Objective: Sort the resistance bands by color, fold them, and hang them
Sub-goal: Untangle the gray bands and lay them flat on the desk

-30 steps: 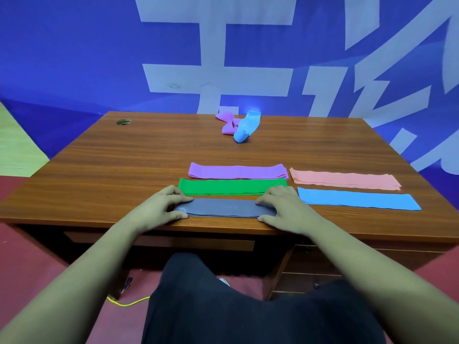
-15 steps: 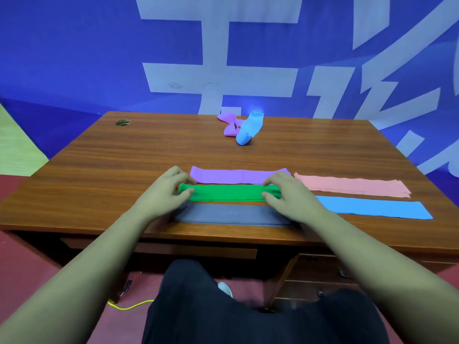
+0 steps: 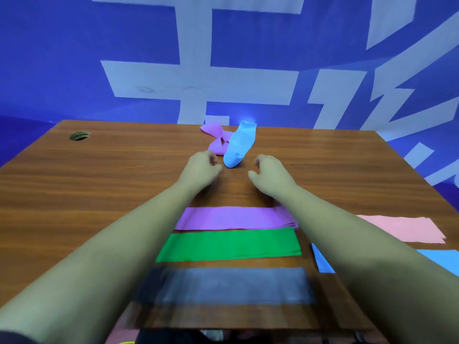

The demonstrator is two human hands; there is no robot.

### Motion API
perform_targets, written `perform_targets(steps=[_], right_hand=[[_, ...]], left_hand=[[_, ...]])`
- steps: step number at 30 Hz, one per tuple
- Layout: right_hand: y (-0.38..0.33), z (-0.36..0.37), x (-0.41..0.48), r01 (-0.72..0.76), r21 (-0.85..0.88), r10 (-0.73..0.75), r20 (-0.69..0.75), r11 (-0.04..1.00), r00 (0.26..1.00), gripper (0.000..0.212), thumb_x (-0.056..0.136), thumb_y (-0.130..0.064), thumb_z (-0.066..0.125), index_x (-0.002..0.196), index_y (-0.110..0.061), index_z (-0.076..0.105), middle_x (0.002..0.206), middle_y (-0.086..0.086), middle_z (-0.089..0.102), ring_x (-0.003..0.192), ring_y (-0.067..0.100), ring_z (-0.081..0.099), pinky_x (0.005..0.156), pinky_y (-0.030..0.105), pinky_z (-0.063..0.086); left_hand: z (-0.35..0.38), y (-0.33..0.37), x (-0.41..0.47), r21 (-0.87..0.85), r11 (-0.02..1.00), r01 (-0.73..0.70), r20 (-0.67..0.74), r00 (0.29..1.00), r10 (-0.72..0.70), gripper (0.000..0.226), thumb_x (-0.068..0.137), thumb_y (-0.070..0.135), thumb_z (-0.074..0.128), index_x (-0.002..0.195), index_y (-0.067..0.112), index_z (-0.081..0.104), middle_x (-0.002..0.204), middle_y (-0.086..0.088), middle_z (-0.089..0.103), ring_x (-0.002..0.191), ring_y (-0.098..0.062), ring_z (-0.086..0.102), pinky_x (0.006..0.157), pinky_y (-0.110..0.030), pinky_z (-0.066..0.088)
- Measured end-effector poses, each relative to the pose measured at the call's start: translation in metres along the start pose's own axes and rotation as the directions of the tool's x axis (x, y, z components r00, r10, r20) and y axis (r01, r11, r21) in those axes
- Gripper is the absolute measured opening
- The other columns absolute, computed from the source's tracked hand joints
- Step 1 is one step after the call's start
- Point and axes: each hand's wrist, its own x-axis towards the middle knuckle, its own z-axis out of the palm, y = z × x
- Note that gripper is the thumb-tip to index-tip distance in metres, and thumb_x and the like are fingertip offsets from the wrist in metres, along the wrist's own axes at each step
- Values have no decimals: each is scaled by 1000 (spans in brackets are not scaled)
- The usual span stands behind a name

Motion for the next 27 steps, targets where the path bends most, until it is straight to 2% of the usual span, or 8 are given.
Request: perform_targets(steps=[4,6,10,12,14,18,23,27], right_hand=[[1,16,39,-50,285,62,-34,957,997,48,87,-26,65,132,-15,52,115,5,61,109,22,57,88,25,40],[1,25,51,-43,385,51,-11,922,999,46,86,-21,67,130,-17,55,105,1,60,101,16,56,84,22,37],[6,44,63,-14,435,27,-24,900,999,13,82,-15,70,95,-15,69,90,-1,67,84,11,59,75,21,39],[7,45,64,-3,491,46,-76,871,996,7,81,-13,69,87,-17,69,83,-3,66,77,10,58,73,21,40],[2,34,61,31,551,43,-121,834,992,5,81,-12,69,84,-16,69,79,-3,66,71,8,57,68,22,42],[-19,-17,49,138,631,13,-228,763,973,4,84,-6,67,83,-9,68,78,-1,65,60,-5,54,60,10,42],[-49,-85,21,222,628,-16,-316,746,948,9,85,-16,70,77,-15,65,67,-4,59,51,-3,49,52,11,36],[-71,-126,-13,293,697,-50,-347,655,936,13,86,-18,72,80,-7,66,65,-6,57,55,-3,49,56,11,37]], left_hand=[[24,-2,39,-70,997,-26,89,996,32,47,84,21,67,129,18,55,114,-3,66,104,-21,61,90,-29,46],[35,-7,51,-42,995,-86,138,986,91,55,83,20,69,135,20,52,111,-4,65,101,-19,59,86,-26,42],[44,-14,59,-32,990,-136,34,990,137,20,83,13,65,102,16,72,90,-3,68,88,-20,63,67,-21,35],[40,-13,56,-112,984,-138,-15,990,138,14,84,13,65,94,18,73,74,9,63,73,-10,58,61,-17,32],[30,-8,50,-240,957,-160,-46,987,154,11,84,15,67,91,20,74,67,17,61,63,2,53,61,-14,36],[-13,17,35,-463,857,-226,-112,974,196,9,88,14,67,86,21,72,72,12,65,65,-2,53,64,-13,40],[-72,67,8,-554,771,-314,-234,947,218,8,92,14,64,94,16,70,74,12,65,68,5,56,67,-9,41],[-107,97,-16,-574,735,-361,-290,929,230,8,93,22,63,95,18,70,74,9,57,72,-5,50,66,-12,38]])
